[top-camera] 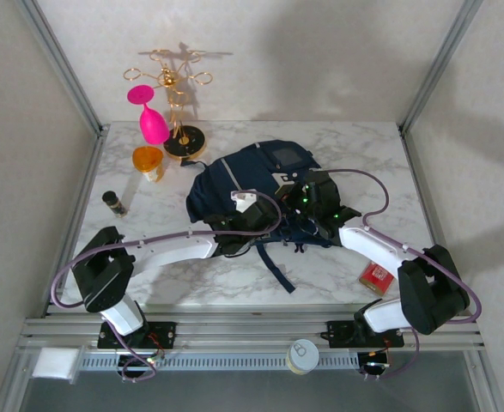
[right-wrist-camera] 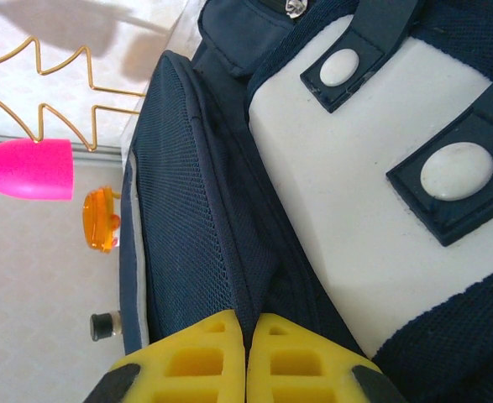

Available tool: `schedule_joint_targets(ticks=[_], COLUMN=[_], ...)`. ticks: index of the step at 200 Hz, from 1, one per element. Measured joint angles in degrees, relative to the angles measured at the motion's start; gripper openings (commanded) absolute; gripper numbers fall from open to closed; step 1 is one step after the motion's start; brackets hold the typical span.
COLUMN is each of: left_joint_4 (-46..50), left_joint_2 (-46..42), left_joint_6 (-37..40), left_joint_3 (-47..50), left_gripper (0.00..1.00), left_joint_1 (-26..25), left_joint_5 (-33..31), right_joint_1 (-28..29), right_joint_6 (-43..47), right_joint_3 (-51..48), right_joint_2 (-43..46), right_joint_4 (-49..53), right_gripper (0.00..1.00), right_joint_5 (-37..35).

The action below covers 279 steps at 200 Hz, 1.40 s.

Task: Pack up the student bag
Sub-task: Unzip the student bag at the center of the table.

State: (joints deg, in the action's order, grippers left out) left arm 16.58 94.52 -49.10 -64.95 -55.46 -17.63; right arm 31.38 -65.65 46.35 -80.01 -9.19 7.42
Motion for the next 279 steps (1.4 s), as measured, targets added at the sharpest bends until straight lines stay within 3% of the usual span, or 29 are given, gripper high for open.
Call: schedule_joint_targets(ticks=[52,99,135,168,188,229,279], left_joint_4=[0.0,0.0,-1.6,-1.7,-2.3,-3.0,-3.5], left_joint_2=[-1.7,-10.6,-15.0,-15.1,-15.1,-15.1,-15.1], left_joint_6=[3.6,11.7,18.3,21.6,22.4,22.4,22.6], left_joint_3=[0.5,6.2,9.2,9.5,10.7,10.8,10.8], left_gripper=[0.0,0.0,0.0,0.0,0.0,0.0,0.0], left_joint_1=[0.0,1.8,5.7,7.4,7.6,7.7,7.7], left_joint_5=[-0.1,1.7,7.7,11.1,12.4,13.6,13.6], right_joint_1=[-1.0,-5.5,-8.3,-9.2,-9.9,-3.0,4.7], right_joint_6=[1.8,5.8,9.5,11.5,11.0,2.2,-13.3], right_joint_3=[0.9,3.4,6.7,8.2,7.8,2.4,-3.1], right_joint_2=[0.0,0.7,-0.1,-1.1,1.0,8.3,8.2], right_joint_4=[1.8,7.4,12.4,13.4,13.2,10.5,5.7], right_gripper=[0.0,0.0,0.0,0.46,0.62,0.66,0.64], right_joint_5=[0.8,8.4,14.4,15.5,14.1,11.7,5.0])
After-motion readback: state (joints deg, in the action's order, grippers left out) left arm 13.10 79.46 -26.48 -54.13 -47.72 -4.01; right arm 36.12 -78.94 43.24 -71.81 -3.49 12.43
